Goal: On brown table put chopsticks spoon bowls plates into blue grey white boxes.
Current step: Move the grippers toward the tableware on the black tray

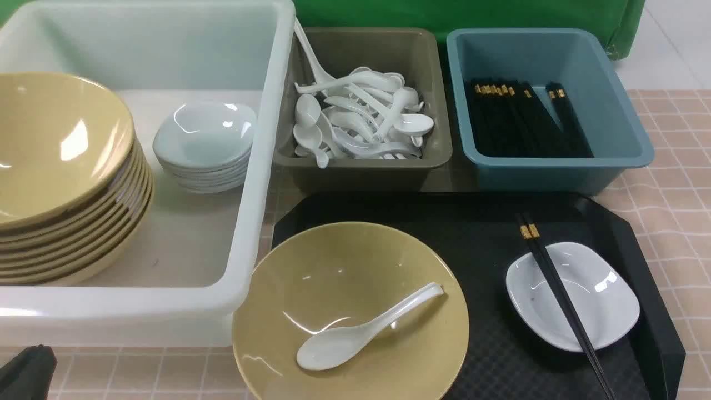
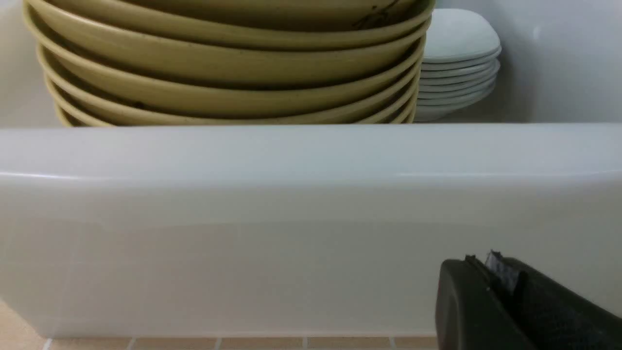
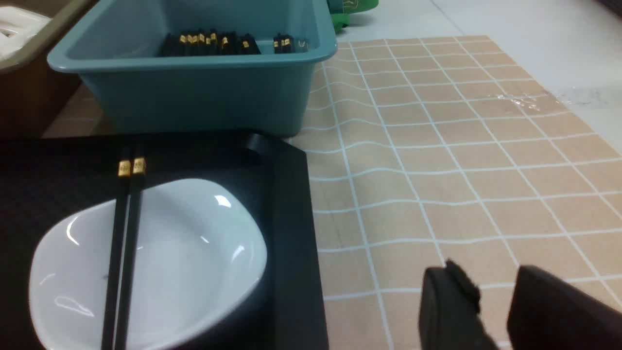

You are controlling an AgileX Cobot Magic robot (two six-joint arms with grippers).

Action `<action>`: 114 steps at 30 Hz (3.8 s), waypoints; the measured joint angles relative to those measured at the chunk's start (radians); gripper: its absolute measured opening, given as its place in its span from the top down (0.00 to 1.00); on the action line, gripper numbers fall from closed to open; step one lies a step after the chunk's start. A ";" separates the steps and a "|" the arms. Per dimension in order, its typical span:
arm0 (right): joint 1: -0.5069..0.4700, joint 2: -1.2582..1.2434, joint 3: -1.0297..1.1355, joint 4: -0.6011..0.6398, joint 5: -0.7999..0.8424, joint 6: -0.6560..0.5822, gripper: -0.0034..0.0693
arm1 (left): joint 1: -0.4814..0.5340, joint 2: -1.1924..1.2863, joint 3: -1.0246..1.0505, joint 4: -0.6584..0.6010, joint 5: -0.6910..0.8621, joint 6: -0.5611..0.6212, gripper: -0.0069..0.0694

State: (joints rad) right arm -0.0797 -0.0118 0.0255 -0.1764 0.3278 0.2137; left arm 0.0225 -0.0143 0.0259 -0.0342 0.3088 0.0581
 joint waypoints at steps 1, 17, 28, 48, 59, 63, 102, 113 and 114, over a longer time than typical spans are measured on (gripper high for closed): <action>0.000 0.000 0.000 0.000 0.000 0.000 0.63 | 0.000 0.000 0.000 0.000 0.000 0.000 0.90; 0.000 0.000 0.000 0.000 0.000 0.000 0.63 | 0.000 0.000 0.000 0.000 0.000 0.000 0.90; 0.000 0.000 0.000 0.000 0.000 0.000 0.63 | 0.000 0.000 0.000 0.000 0.000 0.000 0.90; 0.000 0.000 0.000 0.000 -0.006 0.000 0.63 | 0.000 0.000 0.000 0.000 0.000 0.000 0.90; 0.000 0.000 0.000 0.039 -0.008 0.092 0.63 | 0.000 0.000 0.000 -0.074 -0.018 -0.030 0.90; 0.000 0.000 0.000 0.186 -0.013 0.328 0.63 | 0.000 0.000 0.000 -0.300 -0.100 -0.155 0.90; 0.316 1.062 -0.949 0.300 0.700 -0.509 0.90 | -0.155 0.935 -1.004 -0.182 0.736 0.201 0.90; 0.411 1.427 -0.971 0.165 0.559 -0.310 0.48 | -0.597 1.266 -1.149 -0.157 0.741 0.253 0.90; 0.411 1.459 -0.974 0.163 0.534 -0.287 0.40 | -0.612 1.282 -1.151 -0.152 0.740 0.254 0.90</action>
State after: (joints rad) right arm 0.3314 1.4475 -0.9488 -0.0130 0.8620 -0.0738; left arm -0.5896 1.2680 -1.1250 -0.1863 1.0486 0.3123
